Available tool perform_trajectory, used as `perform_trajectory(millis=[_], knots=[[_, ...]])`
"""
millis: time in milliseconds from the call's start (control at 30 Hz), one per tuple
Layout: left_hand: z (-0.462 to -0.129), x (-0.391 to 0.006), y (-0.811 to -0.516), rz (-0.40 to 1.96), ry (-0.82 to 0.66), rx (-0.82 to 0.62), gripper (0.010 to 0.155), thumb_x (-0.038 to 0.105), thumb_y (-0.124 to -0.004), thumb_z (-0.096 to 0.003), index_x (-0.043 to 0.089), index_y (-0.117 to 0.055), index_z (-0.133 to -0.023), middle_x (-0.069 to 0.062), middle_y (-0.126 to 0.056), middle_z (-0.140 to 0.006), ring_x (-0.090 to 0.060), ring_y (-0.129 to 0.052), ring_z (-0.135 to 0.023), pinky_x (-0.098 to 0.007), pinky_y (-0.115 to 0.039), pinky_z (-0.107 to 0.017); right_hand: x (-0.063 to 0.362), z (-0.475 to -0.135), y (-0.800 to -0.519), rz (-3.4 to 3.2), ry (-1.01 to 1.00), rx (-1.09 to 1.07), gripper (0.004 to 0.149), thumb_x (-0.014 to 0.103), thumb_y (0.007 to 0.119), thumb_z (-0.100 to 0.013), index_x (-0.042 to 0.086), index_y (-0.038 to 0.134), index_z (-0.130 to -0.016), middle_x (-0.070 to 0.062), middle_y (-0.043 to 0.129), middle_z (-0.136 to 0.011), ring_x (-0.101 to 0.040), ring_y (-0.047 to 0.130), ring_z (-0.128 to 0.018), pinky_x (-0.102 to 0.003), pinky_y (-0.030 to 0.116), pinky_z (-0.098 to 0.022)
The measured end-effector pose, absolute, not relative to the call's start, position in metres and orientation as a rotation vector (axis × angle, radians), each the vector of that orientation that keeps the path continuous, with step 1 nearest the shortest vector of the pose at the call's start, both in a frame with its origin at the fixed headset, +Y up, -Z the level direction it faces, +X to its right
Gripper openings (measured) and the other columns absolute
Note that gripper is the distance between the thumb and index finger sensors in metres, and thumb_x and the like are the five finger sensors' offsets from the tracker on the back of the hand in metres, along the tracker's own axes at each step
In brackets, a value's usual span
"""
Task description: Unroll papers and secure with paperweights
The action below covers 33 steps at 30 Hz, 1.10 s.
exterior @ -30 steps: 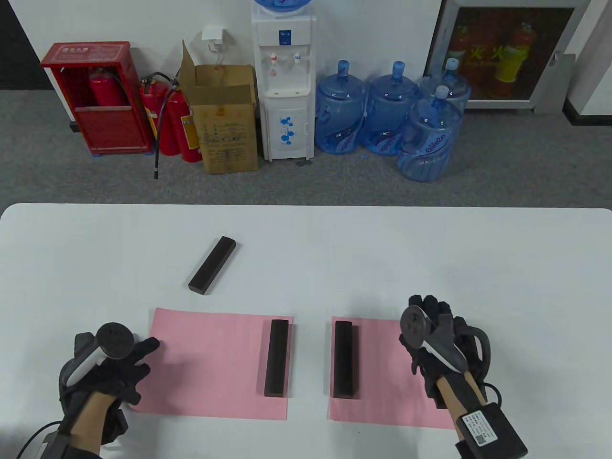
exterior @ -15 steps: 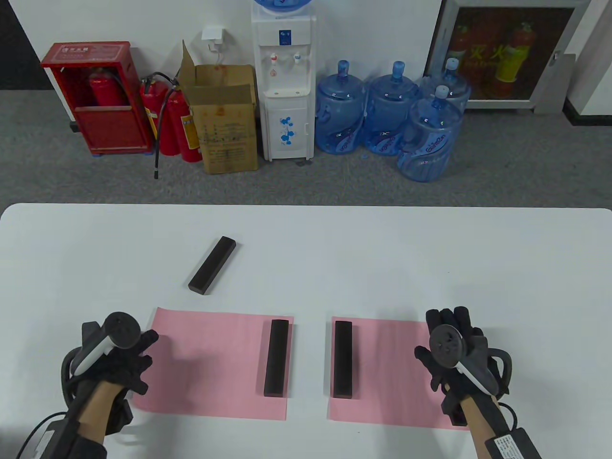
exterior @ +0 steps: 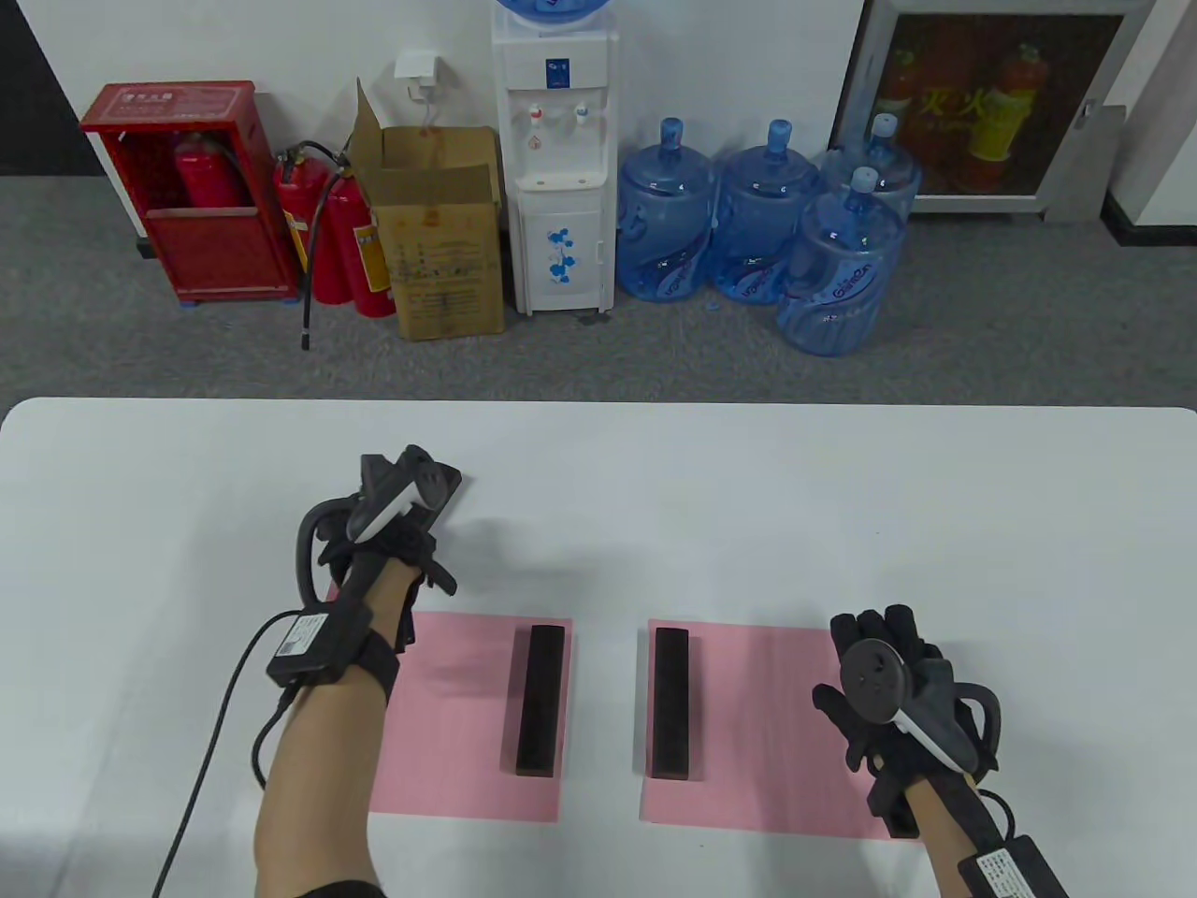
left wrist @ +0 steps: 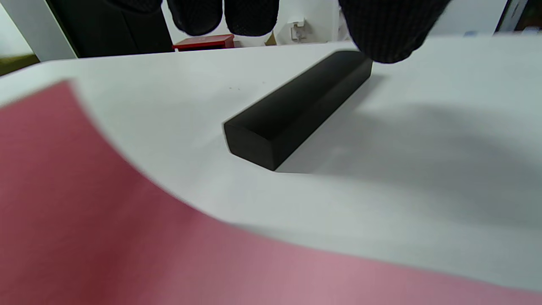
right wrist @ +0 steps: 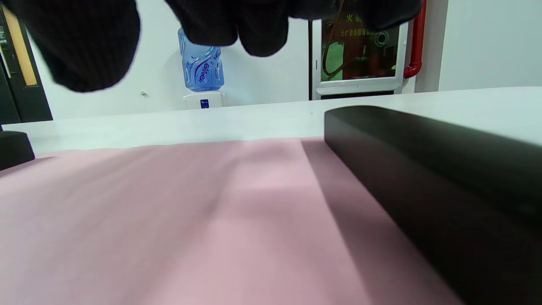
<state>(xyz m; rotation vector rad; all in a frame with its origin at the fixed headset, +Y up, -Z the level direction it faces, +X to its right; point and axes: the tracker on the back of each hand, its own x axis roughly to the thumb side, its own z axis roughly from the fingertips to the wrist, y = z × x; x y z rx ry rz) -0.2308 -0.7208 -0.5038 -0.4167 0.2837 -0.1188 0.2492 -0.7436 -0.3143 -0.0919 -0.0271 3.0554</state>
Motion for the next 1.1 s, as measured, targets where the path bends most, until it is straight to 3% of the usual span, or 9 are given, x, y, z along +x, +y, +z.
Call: perform_trajectory(millis=[167, 233, 367, 567, 733, 900, 1100], knots=[[-0.530, -0.226, -0.756, -0.222, 0.346, -0.426, 0.080, 0.048, -0.073, -0.0497, 0.041, -0.020, -0.109, -0.013, -0.051, -0.121, -0.045, -0.066, -0.106, -0.064, -0.055, -0.074, 0.249, -0.315, -0.745, 3.059, -0.015, -0.095, 0.080, 0.056, 0.077, -0.036, 0.028, 0.051, -0.107, -0.002, 0.045, -0.112, -0.030, 0.033, -0.108, -0.059, 0.045, -0.076], [-0.535, -0.228, -0.765, -0.213, 0.352, -0.429, 0.079, 0.043, -0.075, -0.0498, 0.040, -0.022, -0.109, -0.010, -0.060, -0.117, -0.039, -0.079, -0.096, -0.062, -0.061, -0.070, 0.250, -0.316, -0.748, 3.056, 0.001, -0.101, 0.080, 0.056, 0.077, -0.036, 0.028, 0.051, -0.107, -0.003, 0.045, -0.112, -0.029, 0.033, -0.108, -0.059, 0.045, -0.076], [-0.537, -0.227, -0.767, -0.242, 0.333, -0.376, 0.077, 0.039, -0.075, -0.0492, 0.042, -0.025, -0.107, -0.010, -0.067, -0.111, -0.038, -0.086, -0.085, -0.058, -0.067, -0.066, 0.251, -0.317, -0.751, 3.055, 0.037, -0.110, 0.080, 0.056, 0.077, -0.036, 0.028, 0.051, -0.107, -0.003, 0.045, -0.112, -0.030, 0.033, -0.108, -0.059, 0.045, -0.076], [-0.530, -0.227, -0.767, -0.267, 0.269, -0.325, 0.077, 0.040, -0.074, -0.0493, 0.057, -0.020, -0.102, -0.013, -0.070, -0.108, -0.035, -0.092, -0.078, -0.057, -0.071, -0.063, 0.248, -0.317, -0.750, 3.063, 0.027, -0.095, 0.080, 0.056, 0.077, -0.036, 0.028, 0.050, -0.107, -0.003, 0.045, -0.112, -0.030, 0.032, -0.108, -0.058, 0.044, -0.076], [-0.501, -0.234, -0.731, -0.163, 0.228, -0.268, 0.071, 0.042, -0.070, -0.0505, 0.065, -0.023, -0.099, -0.018, -0.067, -0.105, -0.032, -0.095, -0.074, -0.057, -0.073, -0.061, 0.247, -0.316, -0.749, 3.062, 0.019, -0.080, 0.081, 0.056, 0.076, -0.036, 0.028, 0.050, -0.107, -0.003, 0.045, -0.112, -0.030, 0.032, -0.108, -0.058, 0.045, -0.076], [-0.452, -0.246, -0.685, -0.082, 0.158, -0.199, 0.060, 0.044, -0.069, -0.0506, 0.062, -0.043, -0.101, -0.020, -0.070, -0.102, -0.029, -0.098, -0.070, -0.055, -0.077, -0.059, 0.246, -0.315, -0.750, 3.067, 0.016, -0.065, 0.080, 0.056, 0.076, -0.036, 0.027, 0.051, -0.107, -0.003, 0.045, -0.112, -0.030, 0.032, -0.108, -0.058, 0.045, -0.076], [-0.386, -0.261, -0.670, -0.057, 0.084, -0.118, 0.060, 0.049, -0.073, -0.0489, 0.060, -0.048, -0.102, -0.017, -0.077, -0.099, -0.027, -0.101, -0.066, -0.055, -0.078, -0.059, 0.245, -0.312, -0.748, 3.051, -0.004, -0.036, 0.081, 0.056, 0.076, -0.036, 0.026, 0.051, -0.106, -0.004, 0.047, -0.111, -0.031, 0.033, -0.107, -0.058, 0.045, -0.075]])
